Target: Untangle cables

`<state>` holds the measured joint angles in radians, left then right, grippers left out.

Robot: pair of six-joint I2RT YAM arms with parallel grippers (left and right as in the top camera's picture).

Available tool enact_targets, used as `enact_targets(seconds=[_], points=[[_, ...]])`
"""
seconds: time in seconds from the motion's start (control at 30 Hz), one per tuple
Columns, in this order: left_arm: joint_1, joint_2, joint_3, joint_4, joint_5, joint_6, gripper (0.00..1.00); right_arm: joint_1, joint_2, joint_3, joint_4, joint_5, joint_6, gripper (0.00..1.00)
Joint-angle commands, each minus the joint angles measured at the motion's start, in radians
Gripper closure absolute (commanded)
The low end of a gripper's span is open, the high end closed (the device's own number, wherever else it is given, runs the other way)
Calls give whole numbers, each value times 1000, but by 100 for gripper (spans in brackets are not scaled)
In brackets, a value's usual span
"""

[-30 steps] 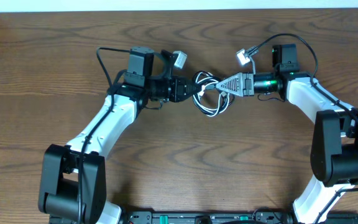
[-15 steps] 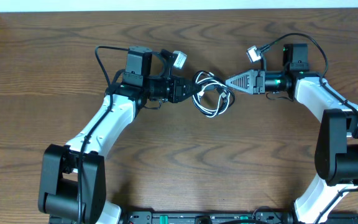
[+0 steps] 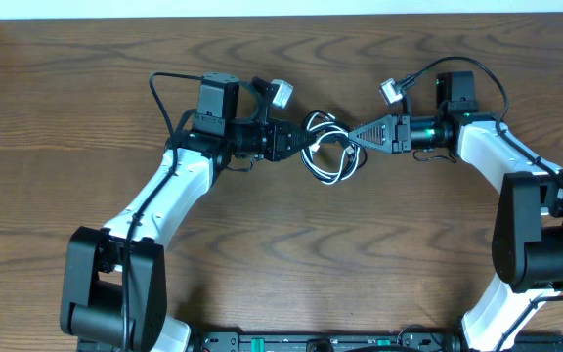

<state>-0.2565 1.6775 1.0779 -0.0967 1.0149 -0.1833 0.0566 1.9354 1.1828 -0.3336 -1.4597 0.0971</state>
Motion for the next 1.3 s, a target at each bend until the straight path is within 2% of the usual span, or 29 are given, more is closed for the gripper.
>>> enact_targets(seconds=[0.0,0.07,0.27,0.4,0.47,0.53,0.6,0.7,0.83,0.87,1.1,1.27], points=[[5,-5,20,5,13,-13,92,17,-20,12,-3,-9,-29,88],[5,-5,20,5,13,-21,92,28,-20,12,-4,-8,-57,94],[5,-5,20,5,13,-53,93,67,-20,12,-9,177,-73,93],[5,-5,20,5,13,-77,92,91,-20,12,-28,320,-109,75],[5,-5,20,5,13,-81,92,95,-20,12,-26,374,-122,56],[5,-5,20,5,13,-81,92,91,-21,13,-14,370,-122,48],[5,-5,20,5,13,-81,92,73,-21,15,4,264,-126,44],[5,-5,20,5,13,-81,93,36,-21,15,32,117,-139,45],[5,-5,20,5,13,-85,93,-14,-21,15,8,125,-140,61],[5,-5,20,5,14,-85,92,-19,-21,15,0,134,-140,62],[5,-5,20,5,13,-92,92,5,-21,14,-36,138,-140,61],[5,-5,20,5,14,-103,93,45,-21,14,-78,136,-153,67]])
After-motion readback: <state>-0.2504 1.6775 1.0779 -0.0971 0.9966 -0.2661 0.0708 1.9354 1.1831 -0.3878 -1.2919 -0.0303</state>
